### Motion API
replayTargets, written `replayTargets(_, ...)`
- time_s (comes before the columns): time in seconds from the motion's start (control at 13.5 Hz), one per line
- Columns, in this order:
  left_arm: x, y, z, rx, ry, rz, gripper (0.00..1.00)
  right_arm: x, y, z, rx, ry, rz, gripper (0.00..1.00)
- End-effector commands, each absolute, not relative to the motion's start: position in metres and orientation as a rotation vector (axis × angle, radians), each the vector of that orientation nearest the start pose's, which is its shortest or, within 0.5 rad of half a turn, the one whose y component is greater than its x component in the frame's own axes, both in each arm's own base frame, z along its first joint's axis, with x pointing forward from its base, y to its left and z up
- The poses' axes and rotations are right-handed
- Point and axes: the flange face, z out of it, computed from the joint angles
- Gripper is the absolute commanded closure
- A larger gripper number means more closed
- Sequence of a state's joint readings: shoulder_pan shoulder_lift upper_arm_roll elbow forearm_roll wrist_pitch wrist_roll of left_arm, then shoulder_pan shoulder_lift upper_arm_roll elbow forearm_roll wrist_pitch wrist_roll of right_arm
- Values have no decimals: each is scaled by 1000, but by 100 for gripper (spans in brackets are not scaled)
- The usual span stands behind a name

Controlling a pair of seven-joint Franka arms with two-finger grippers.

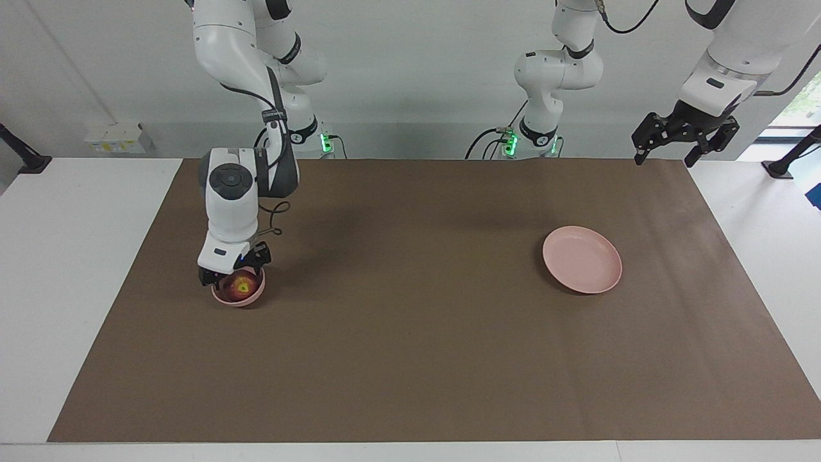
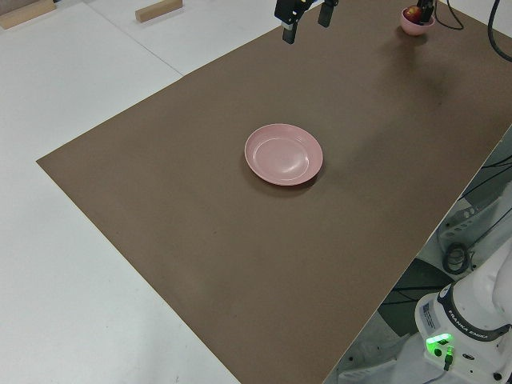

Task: Move apple from plate to bowl
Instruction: 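Lower the apple into the pink bowl and open the right gripper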

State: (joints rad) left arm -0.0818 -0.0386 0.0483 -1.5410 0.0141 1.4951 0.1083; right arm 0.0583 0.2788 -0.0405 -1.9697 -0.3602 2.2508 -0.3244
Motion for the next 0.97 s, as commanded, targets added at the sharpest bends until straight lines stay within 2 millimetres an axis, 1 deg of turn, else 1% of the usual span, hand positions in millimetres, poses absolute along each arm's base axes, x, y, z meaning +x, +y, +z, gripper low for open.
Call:
replayTargets(0.0,530,-12,657,-3120,221,20,0,608,14,370,-3266,-834,81,0)
replayTargets(0.07,530,-12,657,-3120,221,23,0,607,19,383,-3254,-785,64,0)
replayTargets(0.15,530,-12,657,-3120,221,23,0,605,25,395,-3246,-699,36,0)
replayTargets(0.22,530,-12,657,-3120,221,20,0,601,26,407,-3252,-603,22,0)
replayTargets(0.45,530,-12,657,-3120,221,23,0,592,27,449,-3252,-467,-1,0)
replayTargets(0.52,530,-12,657,-3120,221,20,0,591,26,471,-3221,-386,-13,0)
replayTargets(0.67,530,-12,657,-3120,221,20,0,589,27,513,-3203,-287,-10,0)
replayTargets(0.82,530,-12,657,-3120,221,20,0,578,25,561,-3173,-173,-27,0)
replayTargets(0.89,530,-12,657,-3120,221,23,0,570,23,584,-3169,-160,-46,0)
